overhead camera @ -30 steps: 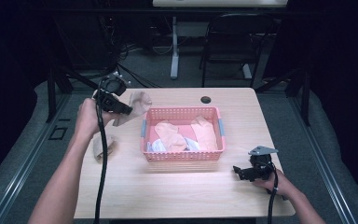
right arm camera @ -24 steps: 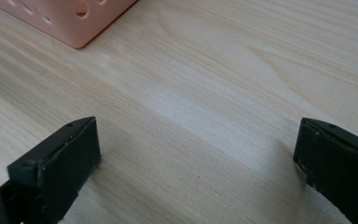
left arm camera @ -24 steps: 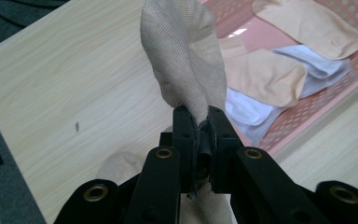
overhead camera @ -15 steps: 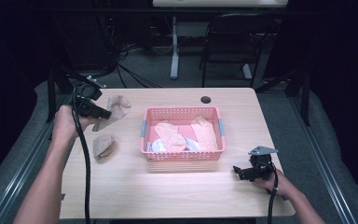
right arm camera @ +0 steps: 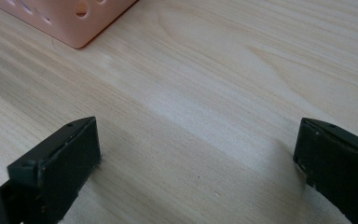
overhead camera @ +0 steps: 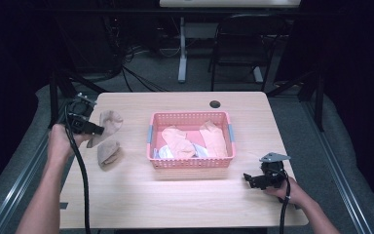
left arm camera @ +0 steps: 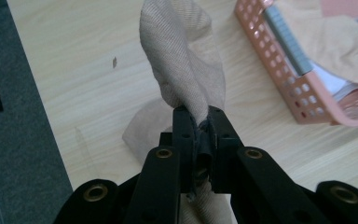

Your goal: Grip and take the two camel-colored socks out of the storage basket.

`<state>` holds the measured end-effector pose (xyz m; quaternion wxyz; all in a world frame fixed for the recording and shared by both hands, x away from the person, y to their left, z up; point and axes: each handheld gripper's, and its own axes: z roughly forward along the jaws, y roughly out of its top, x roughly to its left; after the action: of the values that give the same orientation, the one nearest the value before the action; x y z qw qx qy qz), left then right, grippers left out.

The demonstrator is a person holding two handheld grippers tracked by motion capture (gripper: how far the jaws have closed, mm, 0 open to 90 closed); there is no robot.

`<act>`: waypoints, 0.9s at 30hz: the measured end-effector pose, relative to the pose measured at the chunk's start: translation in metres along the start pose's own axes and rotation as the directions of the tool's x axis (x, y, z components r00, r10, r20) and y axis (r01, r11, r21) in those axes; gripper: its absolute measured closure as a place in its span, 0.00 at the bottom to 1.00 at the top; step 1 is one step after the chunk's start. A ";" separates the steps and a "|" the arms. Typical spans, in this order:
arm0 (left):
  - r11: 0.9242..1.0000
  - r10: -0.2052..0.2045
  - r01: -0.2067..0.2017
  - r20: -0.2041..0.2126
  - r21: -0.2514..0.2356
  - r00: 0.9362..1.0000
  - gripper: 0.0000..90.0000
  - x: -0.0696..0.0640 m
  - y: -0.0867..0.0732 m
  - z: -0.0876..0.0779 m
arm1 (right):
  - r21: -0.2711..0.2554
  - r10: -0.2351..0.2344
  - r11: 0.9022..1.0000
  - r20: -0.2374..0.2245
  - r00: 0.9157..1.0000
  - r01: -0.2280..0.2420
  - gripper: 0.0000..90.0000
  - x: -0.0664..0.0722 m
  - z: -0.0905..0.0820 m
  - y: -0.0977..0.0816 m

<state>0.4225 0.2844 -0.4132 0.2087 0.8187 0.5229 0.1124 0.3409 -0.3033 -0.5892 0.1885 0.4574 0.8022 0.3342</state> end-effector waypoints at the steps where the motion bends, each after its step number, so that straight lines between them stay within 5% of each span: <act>1: 1.000 -0.004 0.004 0.005 0.007 1.000 0.93 0.001 -0.002 0.004 | 0.000 0.000 1.000 0.000 1.000 0.000 0.00 0.000 0.000 0.000; 19: 0.993 -0.082 0.080 0.015 0.090 0.997 0.92 0.016 -0.033 0.073 | 0.000 0.000 1.000 0.000 1.000 0.000 0.00 0.000 0.000 0.000; 27: 0.992 -0.102 0.101 0.007 0.080 0.995 0.91 0.017 -0.043 0.096 | 0.000 0.000 1.000 0.000 1.000 0.000 0.00 0.000 0.000 0.000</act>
<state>0.4336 0.2943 -0.5184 0.1842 0.7994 0.5668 0.0761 0.3409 -0.3034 -0.5892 0.1885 0.4574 0.8022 0.3342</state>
